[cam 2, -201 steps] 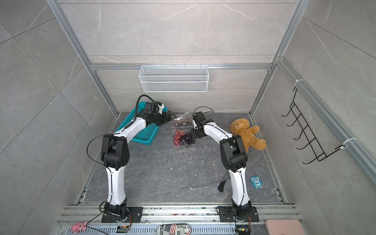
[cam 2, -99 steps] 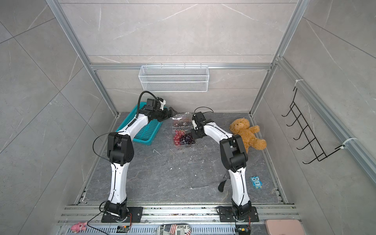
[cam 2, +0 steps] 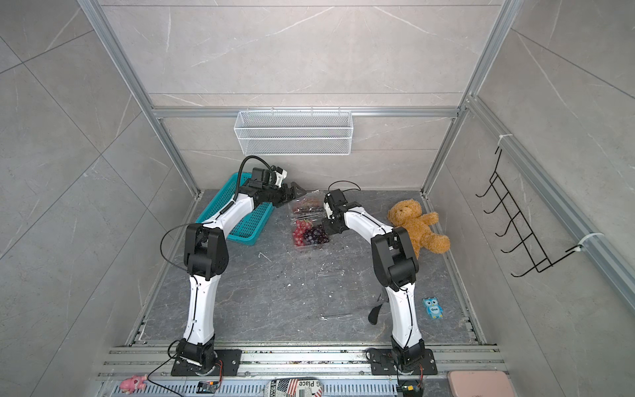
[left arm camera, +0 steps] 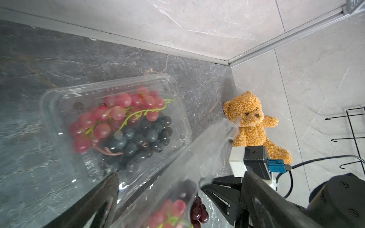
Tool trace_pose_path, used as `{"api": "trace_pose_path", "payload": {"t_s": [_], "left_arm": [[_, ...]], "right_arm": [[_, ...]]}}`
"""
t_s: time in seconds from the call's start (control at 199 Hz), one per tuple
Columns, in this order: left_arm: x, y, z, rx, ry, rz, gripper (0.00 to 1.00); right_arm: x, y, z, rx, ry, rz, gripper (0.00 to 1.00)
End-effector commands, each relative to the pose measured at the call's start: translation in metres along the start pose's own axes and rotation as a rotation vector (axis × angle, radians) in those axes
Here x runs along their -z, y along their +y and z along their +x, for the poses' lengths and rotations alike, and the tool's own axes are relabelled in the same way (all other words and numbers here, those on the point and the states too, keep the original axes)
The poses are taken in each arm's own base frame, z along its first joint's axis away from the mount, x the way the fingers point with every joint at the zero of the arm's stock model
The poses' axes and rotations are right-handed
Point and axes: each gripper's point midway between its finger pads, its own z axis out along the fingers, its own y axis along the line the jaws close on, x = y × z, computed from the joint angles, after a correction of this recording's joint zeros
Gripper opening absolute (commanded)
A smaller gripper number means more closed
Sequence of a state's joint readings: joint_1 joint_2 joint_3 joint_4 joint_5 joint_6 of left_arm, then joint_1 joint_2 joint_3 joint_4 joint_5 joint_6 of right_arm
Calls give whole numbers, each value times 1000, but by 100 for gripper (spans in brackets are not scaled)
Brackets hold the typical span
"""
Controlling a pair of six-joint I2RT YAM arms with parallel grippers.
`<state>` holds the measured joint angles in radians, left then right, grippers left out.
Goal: Pack grapes into containers
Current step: Close the packing box at the center of the board.
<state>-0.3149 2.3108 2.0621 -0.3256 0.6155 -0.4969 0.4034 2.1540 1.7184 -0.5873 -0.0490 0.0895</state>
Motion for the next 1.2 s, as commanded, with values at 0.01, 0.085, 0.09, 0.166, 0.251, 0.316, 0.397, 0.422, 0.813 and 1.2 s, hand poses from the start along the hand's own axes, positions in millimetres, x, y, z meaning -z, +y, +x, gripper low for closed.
{"api": "trace_pose_path", "payload": {"t_s": [0.01, 0.085, 0.09, 0.166, 0.251, 0.316, 0.397, 0.422, 0.813, 1.2], "left_arm": [[5, -23, -5, -38, -10, 74, 99], [8, -28, -3, -49, -7, 80, 100], [8, -29, -3, -49, -6, 80, 100], [11, -32, 0, -59, -6, 80, 99], [15, -35, 2, -62, -6, 82, 99], [17, -38, 4, -66, -8, 86, 99], [19, -41, 7, -70, -6, 88, 99], [19, -43, 8, -73, -5, 91, 99], [32, -70, 16, -109, -19, 107, 99], [28, -77, 57, -79, 5, 98, 100]], "right_arm": [[13, 2, -1, -2, -10, -8, 17], [17, 3, -4, -17, -20, -15, 24], [17, 3, -4, -17, -21, -15, 25], [23, 3, -8, -37, -36, -23, 30], [31, 1, -10, -62, -49, -28, 39], [39, 1, -11, -84, -65, -45, 44], [50, 1, -13, -121, -88, -75, 52], [53, 0, -13, -132, -96, -82, 52], [93, -7, -19, -261, -178, -160, 89], [115, -10, -30, -459, -241, -350, 100]]}}
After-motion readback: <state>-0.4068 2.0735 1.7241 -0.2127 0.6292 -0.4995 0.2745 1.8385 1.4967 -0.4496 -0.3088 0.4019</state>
